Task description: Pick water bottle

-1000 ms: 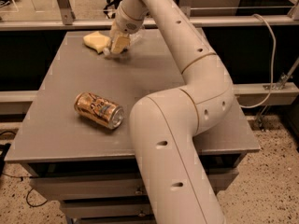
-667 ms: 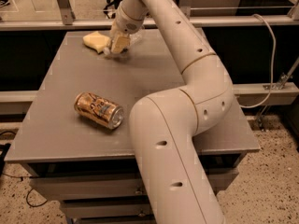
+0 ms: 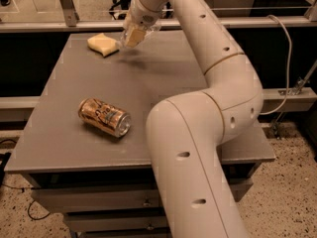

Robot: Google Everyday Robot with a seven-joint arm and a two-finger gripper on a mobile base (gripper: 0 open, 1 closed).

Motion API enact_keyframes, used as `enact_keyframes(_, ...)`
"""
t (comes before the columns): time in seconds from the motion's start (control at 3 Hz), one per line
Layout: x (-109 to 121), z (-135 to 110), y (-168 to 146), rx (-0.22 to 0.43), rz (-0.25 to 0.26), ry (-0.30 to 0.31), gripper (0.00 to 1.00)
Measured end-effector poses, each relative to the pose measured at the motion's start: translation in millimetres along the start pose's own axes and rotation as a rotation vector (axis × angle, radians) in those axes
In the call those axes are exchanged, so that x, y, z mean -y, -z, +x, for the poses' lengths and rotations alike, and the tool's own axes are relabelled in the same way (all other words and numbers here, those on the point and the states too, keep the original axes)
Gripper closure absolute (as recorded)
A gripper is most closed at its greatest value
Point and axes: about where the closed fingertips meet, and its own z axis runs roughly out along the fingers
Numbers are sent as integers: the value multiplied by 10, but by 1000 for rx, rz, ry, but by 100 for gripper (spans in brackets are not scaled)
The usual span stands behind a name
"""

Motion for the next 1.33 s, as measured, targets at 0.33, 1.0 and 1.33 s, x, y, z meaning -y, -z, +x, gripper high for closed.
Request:
enact_keyframes(0.33, 12, -14, 252, 11, 30, -2, 100)
enact_keyframes(1.0, -278, -119, 675, 114, 45, -36, 100)
enact_keyframes(1.33, -706, -251, 1090, 243, 75, -73, 100)
